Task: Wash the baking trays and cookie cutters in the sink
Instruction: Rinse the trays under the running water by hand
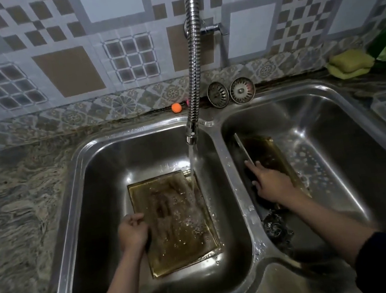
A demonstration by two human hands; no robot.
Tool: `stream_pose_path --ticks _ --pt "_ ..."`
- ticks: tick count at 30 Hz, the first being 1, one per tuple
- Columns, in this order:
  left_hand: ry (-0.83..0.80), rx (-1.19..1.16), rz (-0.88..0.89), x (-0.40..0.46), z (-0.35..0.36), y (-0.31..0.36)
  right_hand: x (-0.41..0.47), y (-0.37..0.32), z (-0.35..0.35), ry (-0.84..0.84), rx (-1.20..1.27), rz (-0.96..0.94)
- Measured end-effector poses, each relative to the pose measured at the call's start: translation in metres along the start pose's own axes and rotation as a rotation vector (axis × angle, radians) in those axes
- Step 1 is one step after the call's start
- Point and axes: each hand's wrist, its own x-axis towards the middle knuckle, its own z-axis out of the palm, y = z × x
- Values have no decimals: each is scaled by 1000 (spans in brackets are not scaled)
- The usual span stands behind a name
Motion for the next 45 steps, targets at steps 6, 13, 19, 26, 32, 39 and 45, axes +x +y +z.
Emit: stream_pose_path --ticks 6,13,19,26,32,39,45 --pt "-133 46 213 -21 -9 22 -11 -9 -14 171 345 39" --pt "-27 -61 344 -46 -13 47 -63 -55 -47 657 839 -13" --pt "56 -244 465 -80 -15 83 -85 -122 -62 537 644 -465" --pt "32 -378 713 -121 6 112 -29 -149 -76 281 438 -406" --pt "-15 -477 734 -124 3 120 -34 -154 -74 265 504 -635" --pt "-97 -422 783 -139 14 115 -13 -147 -80 373 580 -434" --pt "-67 -485 771 -124 1 116 -19 -135 -72 326 423 -611"
